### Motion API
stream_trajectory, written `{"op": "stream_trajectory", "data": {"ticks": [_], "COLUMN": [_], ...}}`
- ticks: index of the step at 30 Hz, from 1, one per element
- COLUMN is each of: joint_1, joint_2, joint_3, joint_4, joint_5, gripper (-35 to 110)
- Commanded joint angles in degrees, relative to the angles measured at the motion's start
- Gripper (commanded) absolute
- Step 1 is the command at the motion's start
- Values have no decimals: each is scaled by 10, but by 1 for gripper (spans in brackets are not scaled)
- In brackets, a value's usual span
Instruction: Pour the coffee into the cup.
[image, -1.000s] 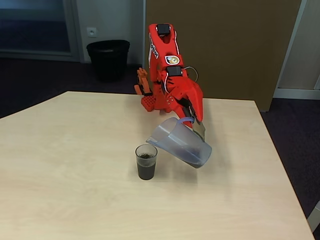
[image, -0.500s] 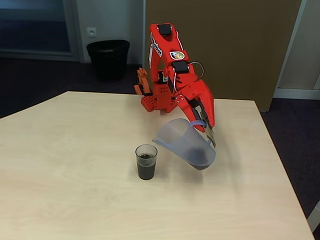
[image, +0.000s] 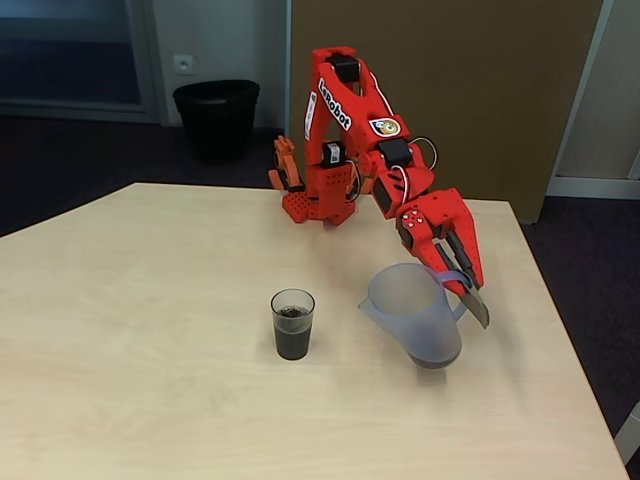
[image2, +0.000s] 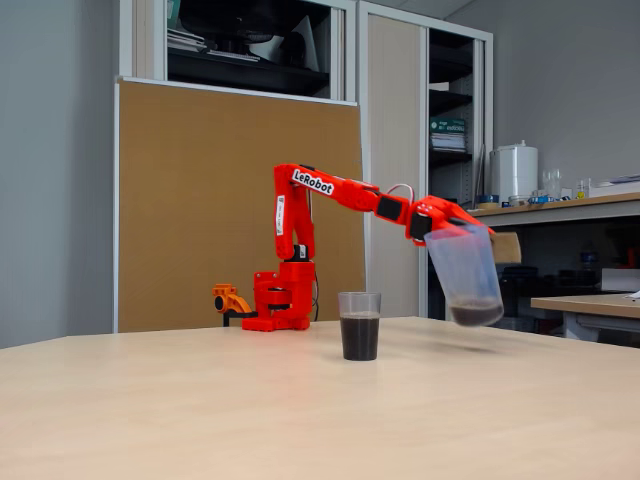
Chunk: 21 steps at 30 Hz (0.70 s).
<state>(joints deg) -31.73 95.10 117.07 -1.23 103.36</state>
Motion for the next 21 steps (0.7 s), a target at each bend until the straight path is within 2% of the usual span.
{"op": "stream_trajectory", "data": {"ticks": [1, 11, 21], "joint_1": [-17, -34, -47], "joint_2": [-29, -116, -165], "joint_3": [-61, -138, -142], "joint_4": [-15, 0, -14], "joint_5": [-59, -172, -180], "gripper": [0, 0, 0]}}
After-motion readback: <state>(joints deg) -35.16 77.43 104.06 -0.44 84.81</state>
